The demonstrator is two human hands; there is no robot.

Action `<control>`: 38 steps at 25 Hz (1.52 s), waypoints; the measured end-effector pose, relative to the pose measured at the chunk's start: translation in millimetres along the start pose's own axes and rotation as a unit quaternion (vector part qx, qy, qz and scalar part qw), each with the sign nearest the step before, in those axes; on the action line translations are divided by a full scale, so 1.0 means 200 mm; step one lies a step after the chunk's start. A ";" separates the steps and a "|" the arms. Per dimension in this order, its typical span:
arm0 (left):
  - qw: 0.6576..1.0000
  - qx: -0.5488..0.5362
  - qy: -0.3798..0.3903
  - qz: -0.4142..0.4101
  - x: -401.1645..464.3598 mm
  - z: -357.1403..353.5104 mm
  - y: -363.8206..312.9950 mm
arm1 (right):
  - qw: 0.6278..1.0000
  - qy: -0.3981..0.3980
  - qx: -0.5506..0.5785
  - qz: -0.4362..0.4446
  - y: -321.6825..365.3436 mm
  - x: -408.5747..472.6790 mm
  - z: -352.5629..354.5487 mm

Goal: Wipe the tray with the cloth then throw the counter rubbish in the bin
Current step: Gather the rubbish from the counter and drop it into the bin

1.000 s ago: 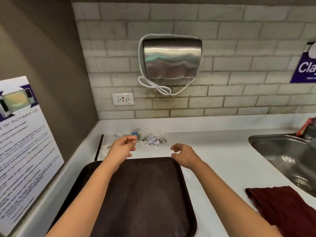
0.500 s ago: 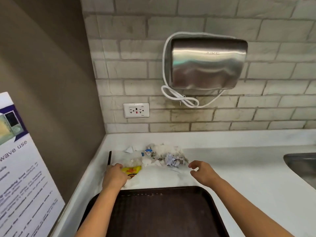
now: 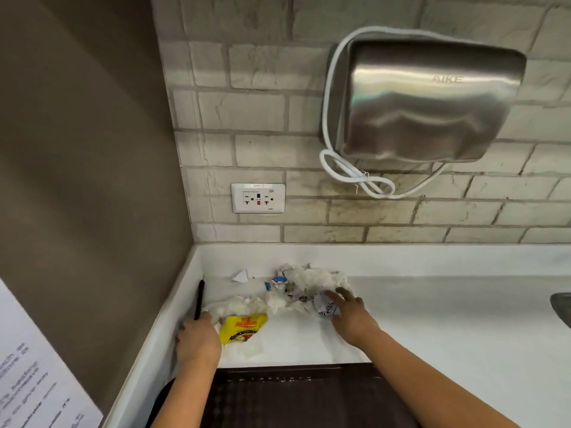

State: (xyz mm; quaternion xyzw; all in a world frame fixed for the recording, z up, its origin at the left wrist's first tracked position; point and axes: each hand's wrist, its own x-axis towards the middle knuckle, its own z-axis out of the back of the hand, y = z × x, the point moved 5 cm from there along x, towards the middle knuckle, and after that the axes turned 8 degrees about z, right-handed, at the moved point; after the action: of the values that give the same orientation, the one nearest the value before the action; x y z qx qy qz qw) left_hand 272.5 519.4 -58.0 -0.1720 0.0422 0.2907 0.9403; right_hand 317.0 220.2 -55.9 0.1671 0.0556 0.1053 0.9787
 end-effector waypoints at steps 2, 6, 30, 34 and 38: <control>0.999 -0.035 -0.014 -0.017 0.02 0.01 0.00 | 0.999 0.017 -0.025 -0.015 0.01 0.06 -0.03; 0.997 -0.064 -0.043 -0.029 0.04 0.07 -0.02 | 0.996 0.060 -0.051 -0.032 -0.01 0.16 -0.12; 0.865 -0.385 0.192 -0.259 -1.19 0.14 -0.64 | 0.822 -0.410 0.393 -0.040 -0.35 -1.10 0.55; 0.820 -0.414 0.268 -0.289 -1.61 0.02 -0.73 | 0.773 -0.458 0.437 -0.046 -0.48 -1.50 0.55; 0.792 -0.454 0.308 -0.268 -2.05 -0.20 -0.76 | 0.749 -0.491 0.440 -0.058 -0.64 -1.90 0.49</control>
State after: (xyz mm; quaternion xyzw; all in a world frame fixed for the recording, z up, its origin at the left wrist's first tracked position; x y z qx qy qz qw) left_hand 18.7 169.6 24.2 -0.6643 0.1446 -0.0557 0.7312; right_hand -13.3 -13.4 21.7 0.6048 -0.3828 -0.0843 0.6933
